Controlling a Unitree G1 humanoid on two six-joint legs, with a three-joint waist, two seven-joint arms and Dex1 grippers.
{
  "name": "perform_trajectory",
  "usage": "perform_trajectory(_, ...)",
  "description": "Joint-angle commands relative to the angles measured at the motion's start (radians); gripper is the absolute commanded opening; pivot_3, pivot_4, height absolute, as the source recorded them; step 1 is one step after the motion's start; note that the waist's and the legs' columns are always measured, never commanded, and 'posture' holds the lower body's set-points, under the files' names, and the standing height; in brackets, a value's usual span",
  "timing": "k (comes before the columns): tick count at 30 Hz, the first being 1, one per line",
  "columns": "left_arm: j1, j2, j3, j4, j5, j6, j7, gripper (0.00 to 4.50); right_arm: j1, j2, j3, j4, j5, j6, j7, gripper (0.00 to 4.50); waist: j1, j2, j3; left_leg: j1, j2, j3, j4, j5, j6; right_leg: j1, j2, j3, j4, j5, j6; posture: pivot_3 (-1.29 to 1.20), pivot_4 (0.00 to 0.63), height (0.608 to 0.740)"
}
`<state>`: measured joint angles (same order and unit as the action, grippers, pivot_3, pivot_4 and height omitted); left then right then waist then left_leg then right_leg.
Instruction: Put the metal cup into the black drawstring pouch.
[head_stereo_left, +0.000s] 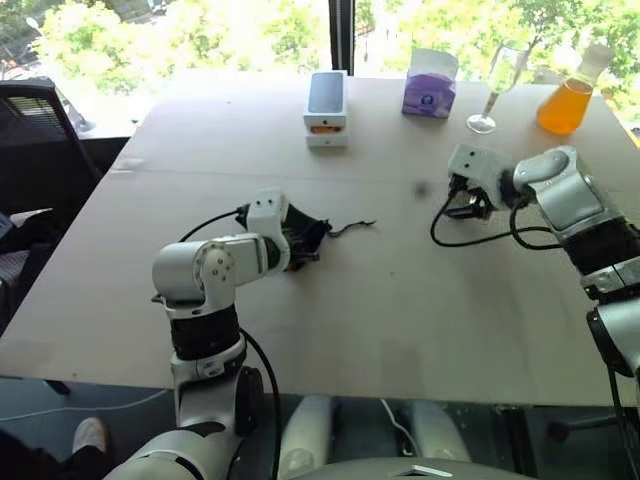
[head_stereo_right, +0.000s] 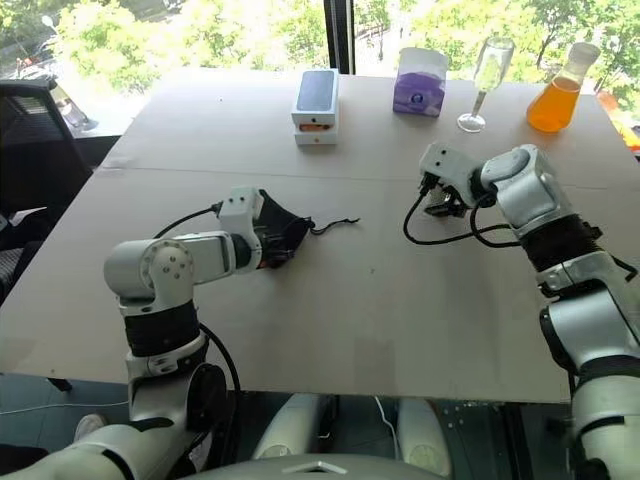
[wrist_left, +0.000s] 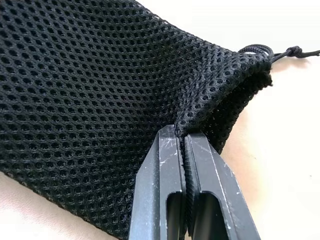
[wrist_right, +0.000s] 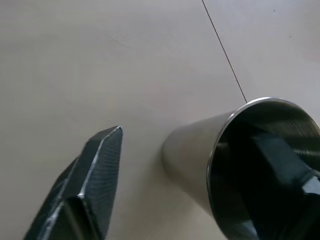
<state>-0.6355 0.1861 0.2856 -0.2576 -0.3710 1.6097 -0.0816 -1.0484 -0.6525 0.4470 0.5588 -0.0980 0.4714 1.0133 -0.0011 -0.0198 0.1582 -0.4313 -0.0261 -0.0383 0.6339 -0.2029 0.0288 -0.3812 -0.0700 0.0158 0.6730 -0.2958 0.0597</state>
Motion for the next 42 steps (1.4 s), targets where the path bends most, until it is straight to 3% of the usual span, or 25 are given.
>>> perform_trajectory(1, 0.000, -0.007, 0.009, -0.034, 0.000, 0.005, 0.010, 0.00, -0.061, 0.007, -0.023, 0.076, -0.036, -0.062, 0.010, 1.49, 0.000, 0.000, 0.000, 0.000, 0.000, 0.000, 0.000, 0.000, 0.000, 0.000, 0.000, 0.000, 0.000, 0.000, 0.000, 0.00, 0.150, 0.740)
perform_trajectory(4, -0.002, -0.008, 0.014, -0.034, -0.003, 0.005, 0.011, 0.00, -0.057, -0.004, -0.029, 0.077, -0.052, -0.082, 0.026, 0.05, -0.001, 0.000, 0.000, 0.000, 0.000, 0.000, 0.000, 0.000, 0.000, 0.000, 0.000, 0.000, 0.000, 0.000, 0.000, 0.00, 0.150, 0.740)
perform_trajectory(8, 0.011, -0.029, 0.044, -0.029, -0.024, 0.005, 0.007, 0.00, 0.022, -0.049, -0.117, -0.091, 0.019, -0.008, 0.073, 0.05, -0.001, 0.000, 0.000, 0.000, 0.000, 0.000, 0.000, 0.000, 0.000, 0.000, 0.000, 0.000, 0.000, 0.000, 0.000, 0.00, 0.150, 0.740)
perform_trajectory(11, -0.005, -0.066, 0.113, -0.007, -0.059, 0.005, 0.002, 0.00, 0.197, -0.023, -0.318, -0.408, 0.243, 0.190, 0.079, 0.05, 0.004, 0.000, 0.000, -0.001, 0.000, -0.001, 0.000, 0.000, 0.000, 0.000, 0.000, -0.001, -0.001, 0.000, 0.000, 0.00, 0.150, 0.740)
perform_trajectory(15, -0.037, -0.113, 0.211, 0.031, -0.127, 0.005, -0.001, 0.00, 0.482, 0.122, -0.476, -0.814, 0.450, 0.392, -0.049, 0.05, 0.009, -0.001, 0.000, -0.001, 0.002, -0.003, 0.000, -0.001, -0.001, 0.001, -0.001, -0.001, 0.000, 0.000, 0.000, 0.00, 0.150, 0.740)
perform_trajectory(19, -0.046, -0.113, 0.279, 0.080, -0.219, 0.005, 0.008, 0.00, 0.634, 0.343, -0.506, -0.962, 0.514, 0.451, -0.260, 0.05, -0.001, 0.000, 0.000, 0.000, 0.001, -0.002, 0.002, -0.001, -0.001, -0.001, -0.001, 0.001, 0.006, 0.000, 0.000, 0.00, 0.150, 0.740)
perform_trajectory(27, -0.016, -0.052, 0.276, 0.160, -0.460, 0.005, 0.103, 0.00, 0.690, 0.672, -0.490, -0.930, 0.603, 0.377, -0.469, 0.05, -0.011, 0.000, 0.000, 0.004, 0.001, -0.002, 0.004, 0.000, -0.001, 0.000, 0.001, 0.001, 0.013, 0.000, 0.000, 0.00, 0.150, 0.740)
perform_trajectory(33, -0.036, -0.019, 0.229, 0.211, -0.580, 0.005, 0.202, 0.00, 0.658, 0.745, -0.475, -0.827, 0.662, 0.347, -0.484, 0.05, -0.011, 0.000, 0.000, 0.004, 0.000, -0.002, 0.004, 0.000, -0.001, 0.000, 0.001, 0.001, 0.013, 0.000, 0.000, 0.00, 0.150, 0.740)
perform_trajectory(42, -0.044, -0.017, 0.224, 0.205, -0.711, 0.005, 0.315, 0.00, 0.646, 0.729, -0.410, -0.692, 0.636, 0.278, -0.463, 0.05, -0.013, 0.000, 0.000, 0.004, 0.000, -0.002, 0.004, 0.000, -0.001, -0.001, 0.001, 0.001, 0.014, 0.000, 0.000, 0.00, 0.150, 0.740)
